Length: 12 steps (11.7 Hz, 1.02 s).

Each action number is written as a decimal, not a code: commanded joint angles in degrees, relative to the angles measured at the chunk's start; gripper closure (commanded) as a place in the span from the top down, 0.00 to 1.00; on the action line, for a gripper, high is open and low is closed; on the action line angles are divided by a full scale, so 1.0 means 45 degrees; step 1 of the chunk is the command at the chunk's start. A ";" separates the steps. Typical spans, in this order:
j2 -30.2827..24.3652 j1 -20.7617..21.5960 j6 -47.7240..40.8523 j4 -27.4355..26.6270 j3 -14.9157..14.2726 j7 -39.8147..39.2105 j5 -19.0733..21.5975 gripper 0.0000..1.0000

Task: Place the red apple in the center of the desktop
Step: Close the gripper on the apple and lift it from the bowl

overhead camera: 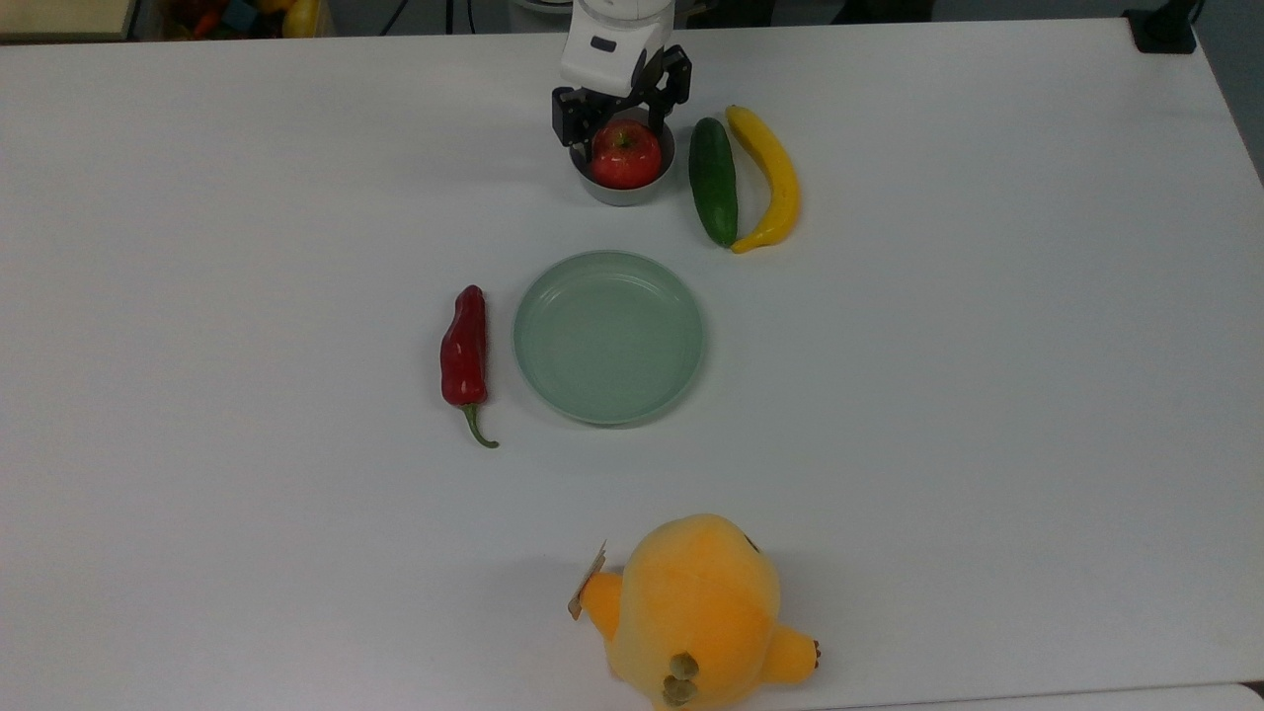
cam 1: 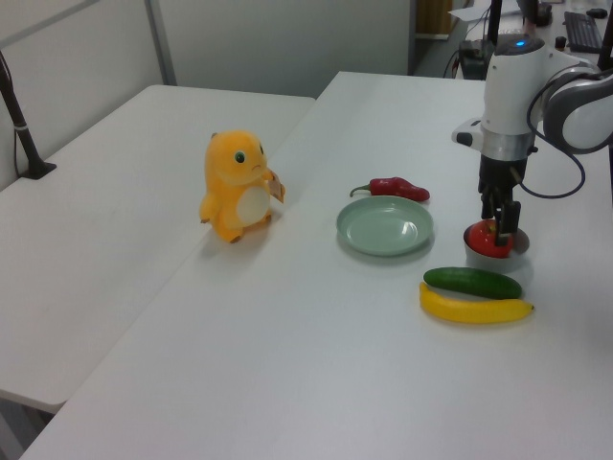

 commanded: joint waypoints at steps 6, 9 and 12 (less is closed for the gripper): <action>0.0029 -0.0049 0.0247 -0.0314 0.0033 -0.0158 -0.0506 0.11; -0.0517 -0.0165 -0.0727 0.0055 0.0033 -0.0060 -0.0467 0.10; -0.0947 -0.0360 -0.2481 0.1515 -0.0006 -0.0021 -0.0233 0.10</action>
